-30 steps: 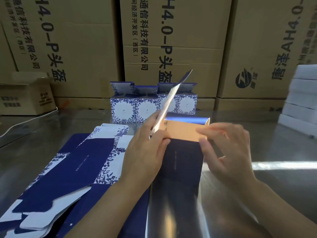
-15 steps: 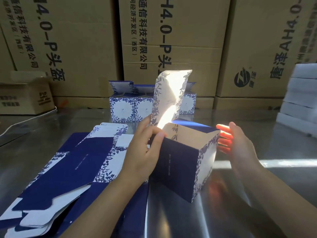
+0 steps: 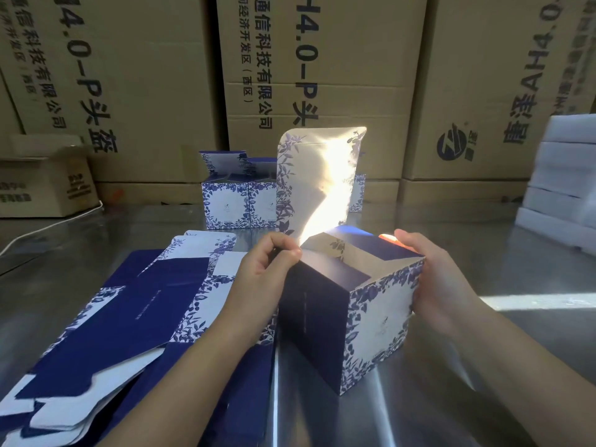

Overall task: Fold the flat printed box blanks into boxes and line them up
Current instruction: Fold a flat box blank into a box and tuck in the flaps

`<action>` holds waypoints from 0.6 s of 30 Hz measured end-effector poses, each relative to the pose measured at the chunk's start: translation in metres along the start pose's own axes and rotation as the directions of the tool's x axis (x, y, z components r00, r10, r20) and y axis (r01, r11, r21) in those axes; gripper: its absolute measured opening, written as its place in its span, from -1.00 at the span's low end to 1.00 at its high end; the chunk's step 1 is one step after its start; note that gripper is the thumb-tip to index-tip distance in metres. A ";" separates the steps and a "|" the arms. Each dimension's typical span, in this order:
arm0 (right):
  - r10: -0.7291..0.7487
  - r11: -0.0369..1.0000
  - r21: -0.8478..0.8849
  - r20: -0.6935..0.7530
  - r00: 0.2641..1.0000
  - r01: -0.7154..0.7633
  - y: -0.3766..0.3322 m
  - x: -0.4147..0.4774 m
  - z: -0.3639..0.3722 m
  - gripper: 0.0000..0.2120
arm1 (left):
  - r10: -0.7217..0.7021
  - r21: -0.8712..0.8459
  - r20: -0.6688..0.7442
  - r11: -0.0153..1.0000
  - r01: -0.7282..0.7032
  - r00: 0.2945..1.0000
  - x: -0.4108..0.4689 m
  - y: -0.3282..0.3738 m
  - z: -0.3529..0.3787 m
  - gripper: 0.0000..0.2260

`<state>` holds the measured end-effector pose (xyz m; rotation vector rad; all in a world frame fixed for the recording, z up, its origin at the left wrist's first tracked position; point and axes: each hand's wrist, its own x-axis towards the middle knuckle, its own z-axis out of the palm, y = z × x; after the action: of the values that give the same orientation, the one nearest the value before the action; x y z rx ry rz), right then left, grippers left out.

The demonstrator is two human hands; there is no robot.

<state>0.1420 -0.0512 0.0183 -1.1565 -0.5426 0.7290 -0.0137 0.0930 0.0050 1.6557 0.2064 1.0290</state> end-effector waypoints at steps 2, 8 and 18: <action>0.003 0.999 0.036 0.006 1.000 -0.003 -0.001 0.000 -0.001 -0.65 | 0.004 -0.062 -0.001 0.998 -0.004 1.000 0.001 0.001 0.000 -0.70; 0.001 1.000 0.021 0.066 0.998 -0.002 -0.002 -0.003 -0.006 -0.86 | -0.045 -0.225 0.052 0.973 0.055 0.998 0.004 -0.001 0.000 -0.76; 0.021 0.998 0.061 0.150 0.988 -0.030 -0.004 -0.008 -0.003 -0.91 | -0.057 -0.242 0.087 0.967 0.077 0.995 0.003 -0.002 0.001 -0.78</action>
<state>0.1398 -0.0594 0.0209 -1.0569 -0.6269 0.8543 -0.0099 0.0949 0.0047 1.4520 0.0779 0.8979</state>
